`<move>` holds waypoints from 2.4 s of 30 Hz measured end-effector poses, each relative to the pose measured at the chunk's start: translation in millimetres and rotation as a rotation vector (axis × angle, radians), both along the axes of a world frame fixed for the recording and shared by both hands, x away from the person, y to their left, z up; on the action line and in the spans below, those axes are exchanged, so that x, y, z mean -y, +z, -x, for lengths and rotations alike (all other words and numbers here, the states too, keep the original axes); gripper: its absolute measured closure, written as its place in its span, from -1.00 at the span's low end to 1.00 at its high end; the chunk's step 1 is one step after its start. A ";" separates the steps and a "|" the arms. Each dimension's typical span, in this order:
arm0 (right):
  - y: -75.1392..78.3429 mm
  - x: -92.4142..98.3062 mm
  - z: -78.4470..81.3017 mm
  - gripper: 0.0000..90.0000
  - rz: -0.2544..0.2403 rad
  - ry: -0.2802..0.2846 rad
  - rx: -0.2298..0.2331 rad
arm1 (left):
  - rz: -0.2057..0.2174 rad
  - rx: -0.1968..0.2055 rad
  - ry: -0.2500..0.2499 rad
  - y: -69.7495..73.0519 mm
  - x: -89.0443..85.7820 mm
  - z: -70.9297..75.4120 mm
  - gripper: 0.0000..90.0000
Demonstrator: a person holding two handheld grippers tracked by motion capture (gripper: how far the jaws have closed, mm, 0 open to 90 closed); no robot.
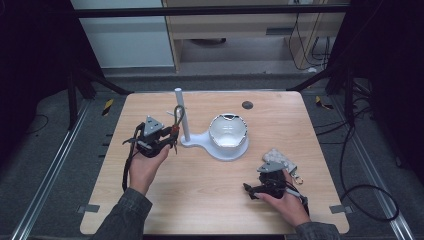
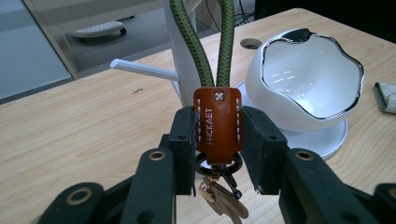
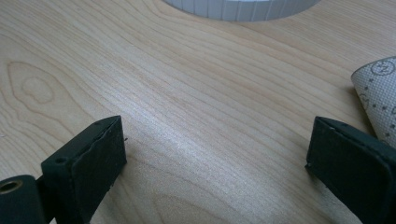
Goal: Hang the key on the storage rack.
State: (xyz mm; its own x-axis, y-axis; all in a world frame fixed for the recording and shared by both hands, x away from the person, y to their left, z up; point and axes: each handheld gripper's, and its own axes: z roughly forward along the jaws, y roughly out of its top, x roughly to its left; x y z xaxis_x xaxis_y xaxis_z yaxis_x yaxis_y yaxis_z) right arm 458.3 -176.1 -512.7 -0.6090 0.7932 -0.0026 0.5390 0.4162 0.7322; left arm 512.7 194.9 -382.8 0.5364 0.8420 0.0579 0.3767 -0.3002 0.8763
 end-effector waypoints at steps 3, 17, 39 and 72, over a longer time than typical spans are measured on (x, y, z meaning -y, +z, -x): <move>0.0 0.1 0.1 -0.90 0.000 0.001 0.000 | -0.003 -0.005 -0.002 -1.3 1.2 -1.1 0.46; 0.0 0.3 0.3 -0.90 0.000 0.003 -0.001 | -0.003 -0.017 0.005 -6.8 2.8 -5.1 0.46; 0.2 0.4 0.5 -0.90 0.001 0.003 -0.003 | 0.005 -0.042 0.015 -12.9 6.0 -14.8 0.45; 1.1 0.4 1.1 -0.89 0.007 0.001 -0.008 | -0.002 -0.054 0.018 -23.3 2.3 -12.3 0.37</move>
State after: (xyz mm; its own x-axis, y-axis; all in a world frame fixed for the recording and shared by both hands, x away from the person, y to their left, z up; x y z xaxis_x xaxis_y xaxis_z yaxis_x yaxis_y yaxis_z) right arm 457.2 -176.5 -511.6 -0.6099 0.7924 -0.0037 0.5442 0.4223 0.7250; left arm 525.0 192.6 -406.1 0.5234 0.8515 0.0310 0.4290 -0.2947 0.8539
